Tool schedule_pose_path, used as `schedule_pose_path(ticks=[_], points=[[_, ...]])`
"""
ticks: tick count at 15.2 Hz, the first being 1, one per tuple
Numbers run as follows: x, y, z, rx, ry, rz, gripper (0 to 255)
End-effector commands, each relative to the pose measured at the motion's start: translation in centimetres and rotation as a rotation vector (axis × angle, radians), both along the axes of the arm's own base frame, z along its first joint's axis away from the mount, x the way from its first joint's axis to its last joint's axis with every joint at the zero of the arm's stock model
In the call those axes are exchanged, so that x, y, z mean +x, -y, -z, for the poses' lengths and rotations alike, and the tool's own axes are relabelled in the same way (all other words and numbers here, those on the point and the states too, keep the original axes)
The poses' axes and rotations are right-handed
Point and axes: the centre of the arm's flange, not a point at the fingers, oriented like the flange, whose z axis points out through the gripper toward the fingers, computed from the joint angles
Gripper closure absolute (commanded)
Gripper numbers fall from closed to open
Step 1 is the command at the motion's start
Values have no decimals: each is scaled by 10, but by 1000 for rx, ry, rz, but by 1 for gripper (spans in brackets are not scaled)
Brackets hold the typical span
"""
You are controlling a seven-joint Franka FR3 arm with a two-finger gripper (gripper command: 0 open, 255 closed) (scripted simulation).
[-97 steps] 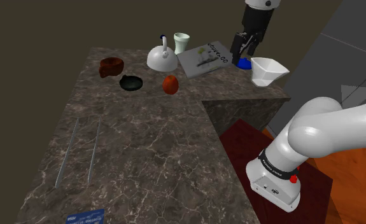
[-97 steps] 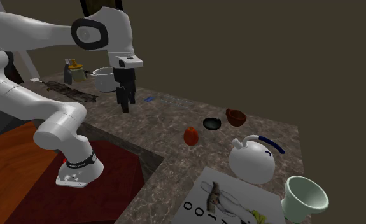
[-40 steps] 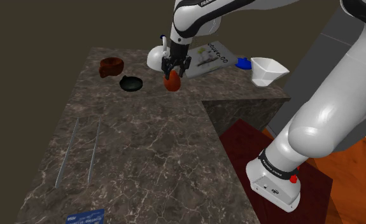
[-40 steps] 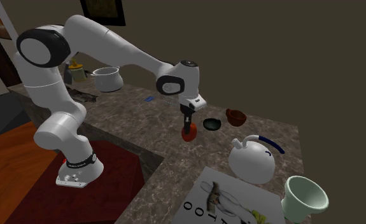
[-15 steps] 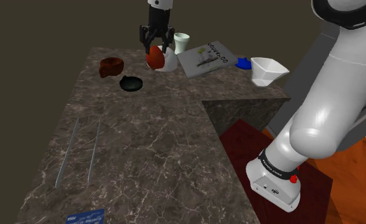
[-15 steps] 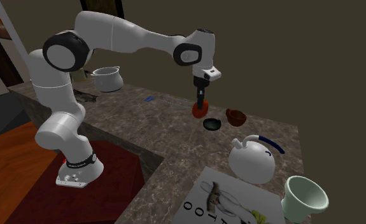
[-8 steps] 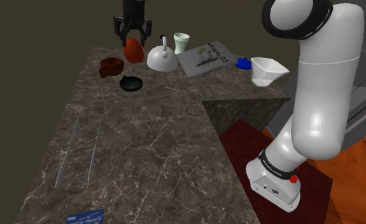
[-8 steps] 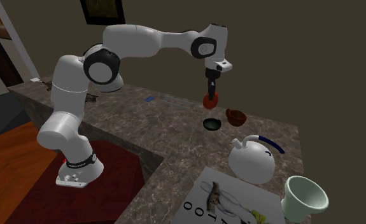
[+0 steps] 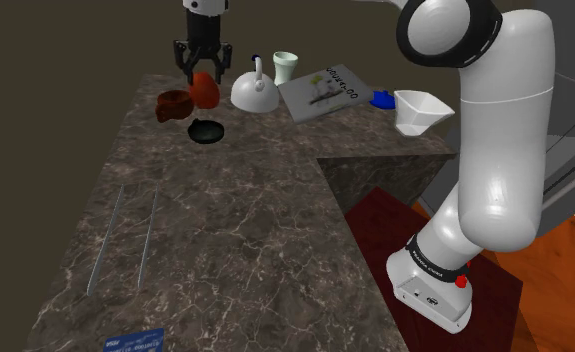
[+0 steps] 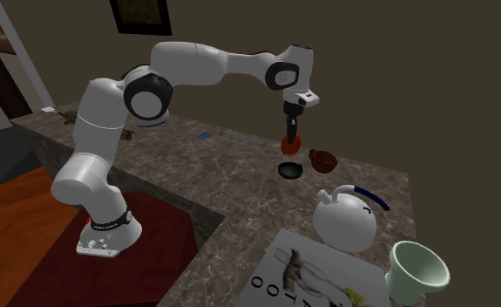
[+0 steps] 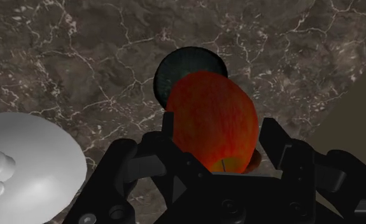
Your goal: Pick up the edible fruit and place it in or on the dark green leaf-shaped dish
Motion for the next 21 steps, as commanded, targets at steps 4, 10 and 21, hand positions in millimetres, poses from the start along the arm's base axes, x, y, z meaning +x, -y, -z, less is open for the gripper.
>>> schedule_pose_path(ticks=[4, 10, 21], points=[[-1, 0, 26, 0, 1, 0, 255], [-1, 0, 58, 0, 1, 0, 255], [-1, 0, 65, 0, 1, 0, 0]])
